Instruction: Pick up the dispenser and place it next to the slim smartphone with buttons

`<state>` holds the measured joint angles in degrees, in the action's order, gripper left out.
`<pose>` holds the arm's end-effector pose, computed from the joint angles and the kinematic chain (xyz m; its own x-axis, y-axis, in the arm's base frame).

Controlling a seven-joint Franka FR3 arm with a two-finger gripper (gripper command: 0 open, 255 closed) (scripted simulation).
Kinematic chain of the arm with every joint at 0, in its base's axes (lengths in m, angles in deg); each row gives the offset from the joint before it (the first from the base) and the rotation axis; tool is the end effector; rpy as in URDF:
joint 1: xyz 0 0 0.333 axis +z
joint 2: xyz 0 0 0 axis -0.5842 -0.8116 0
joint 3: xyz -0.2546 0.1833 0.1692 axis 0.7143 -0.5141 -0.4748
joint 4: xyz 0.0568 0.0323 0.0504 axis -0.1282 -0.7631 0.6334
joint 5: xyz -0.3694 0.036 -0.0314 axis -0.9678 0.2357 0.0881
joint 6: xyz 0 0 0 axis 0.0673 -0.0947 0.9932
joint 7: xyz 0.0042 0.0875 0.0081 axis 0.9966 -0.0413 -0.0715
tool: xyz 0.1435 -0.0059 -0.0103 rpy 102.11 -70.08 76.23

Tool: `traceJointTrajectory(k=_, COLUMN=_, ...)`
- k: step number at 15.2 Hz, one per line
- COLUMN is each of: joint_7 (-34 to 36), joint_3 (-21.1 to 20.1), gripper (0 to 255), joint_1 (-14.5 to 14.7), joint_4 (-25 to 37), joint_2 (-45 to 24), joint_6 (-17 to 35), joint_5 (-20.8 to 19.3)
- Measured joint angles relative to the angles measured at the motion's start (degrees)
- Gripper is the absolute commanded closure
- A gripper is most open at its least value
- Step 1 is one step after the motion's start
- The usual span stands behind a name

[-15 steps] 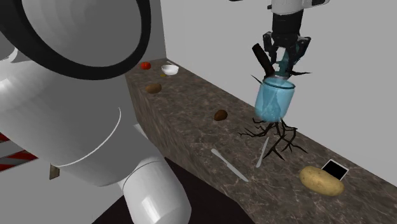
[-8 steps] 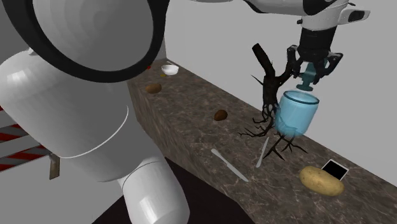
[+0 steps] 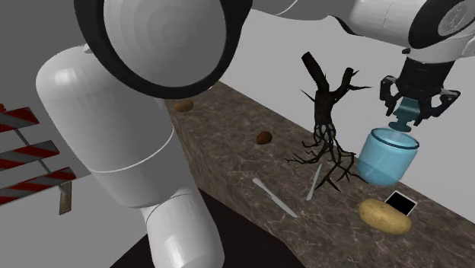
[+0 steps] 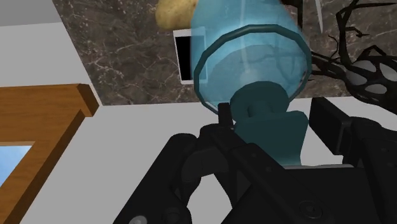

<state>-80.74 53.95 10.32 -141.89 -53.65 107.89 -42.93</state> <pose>0.4434 -0.2911 0.5855 0.9038 -0.3117 0.2932 -0.3273 -0.9449 0.0044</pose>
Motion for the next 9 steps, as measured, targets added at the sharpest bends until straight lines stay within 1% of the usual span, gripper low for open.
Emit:
traceJointTrajectory(k=6, joint_7=-8.41, joint_3=4.1, gripper=255, joint_1=-2.91, joint_4=6.07, joint_2=-8.08, joint_6=1.23, joint_5=3.59)
traceJointTrajectory(k=9, joint_7=-12.56, joint_3=5.57, gripper=255, joint_1=-4.69, joint_4=9.73, joint_2=-13.28, joint_6=2.2, joint_5=6.04)
